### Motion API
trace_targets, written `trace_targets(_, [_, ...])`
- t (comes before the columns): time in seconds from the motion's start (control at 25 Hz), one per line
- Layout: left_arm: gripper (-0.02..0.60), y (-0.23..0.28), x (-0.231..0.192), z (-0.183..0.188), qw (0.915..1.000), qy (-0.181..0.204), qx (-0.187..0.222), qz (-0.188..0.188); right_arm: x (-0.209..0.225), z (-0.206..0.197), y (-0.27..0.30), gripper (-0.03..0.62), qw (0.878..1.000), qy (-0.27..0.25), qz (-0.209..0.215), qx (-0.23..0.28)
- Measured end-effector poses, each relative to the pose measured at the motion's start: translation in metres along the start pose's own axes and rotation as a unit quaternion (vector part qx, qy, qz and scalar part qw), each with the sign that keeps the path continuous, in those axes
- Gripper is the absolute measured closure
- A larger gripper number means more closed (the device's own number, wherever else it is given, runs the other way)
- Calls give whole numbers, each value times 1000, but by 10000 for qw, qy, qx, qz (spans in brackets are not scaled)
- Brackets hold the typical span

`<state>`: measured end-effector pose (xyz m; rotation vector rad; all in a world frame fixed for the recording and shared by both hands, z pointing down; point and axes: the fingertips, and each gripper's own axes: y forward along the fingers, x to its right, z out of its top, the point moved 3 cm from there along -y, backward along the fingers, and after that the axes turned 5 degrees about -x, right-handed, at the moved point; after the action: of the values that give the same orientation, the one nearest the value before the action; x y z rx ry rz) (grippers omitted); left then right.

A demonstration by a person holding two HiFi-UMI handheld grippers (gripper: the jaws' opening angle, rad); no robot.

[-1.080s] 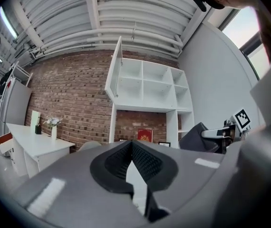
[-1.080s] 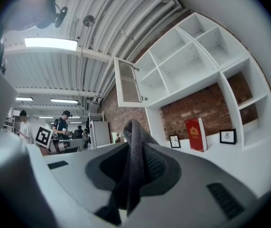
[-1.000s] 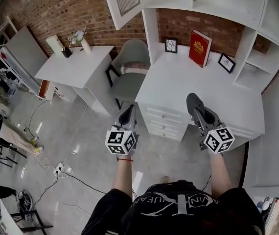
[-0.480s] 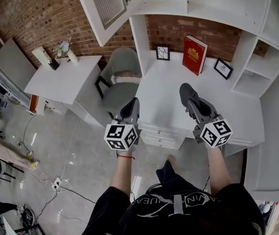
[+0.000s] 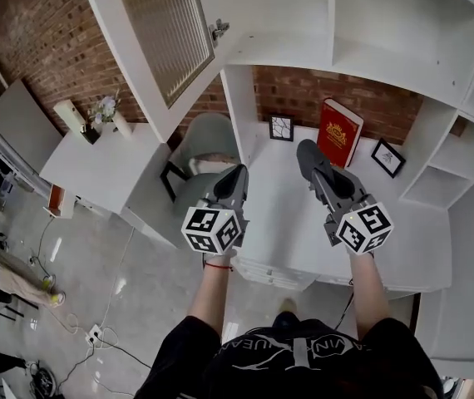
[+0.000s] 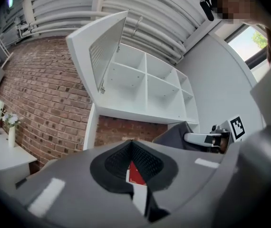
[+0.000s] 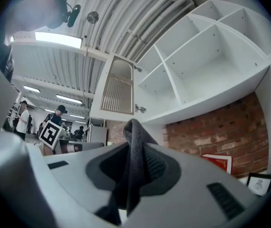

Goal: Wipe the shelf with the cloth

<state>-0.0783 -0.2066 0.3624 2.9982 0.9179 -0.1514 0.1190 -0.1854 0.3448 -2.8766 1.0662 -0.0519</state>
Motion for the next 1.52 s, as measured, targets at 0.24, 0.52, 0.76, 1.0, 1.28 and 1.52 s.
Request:
trace_targets(0.24, [597,62,-7,16,9994,345,-3,-26,33,15,41,525,9996,-78,137,230])
trace_targets(0.52, [597,112,-6,60,9977,639,107,-210,46,57,100,525,9968,-563,386,412])
trace_targets(0.76, [597,139,-2,110,9949,867,357,-378,50,106,131,525,9922,-1107,249,519])
trace_targets(1.0, [597,166,-13,137,9908,1163,421,-542,63,157,153,525,9859,-1504,37,730])
trace_targets(1.28, [597,179,-19,146,9876,1292,489,-746,68,221,197,525,9506,-2933,-869,522])
trace_targets(1.52, [597,188,-30,134,9874,1281,332,-863,86,164,270,525,9109,-3549,-1099,-1794])
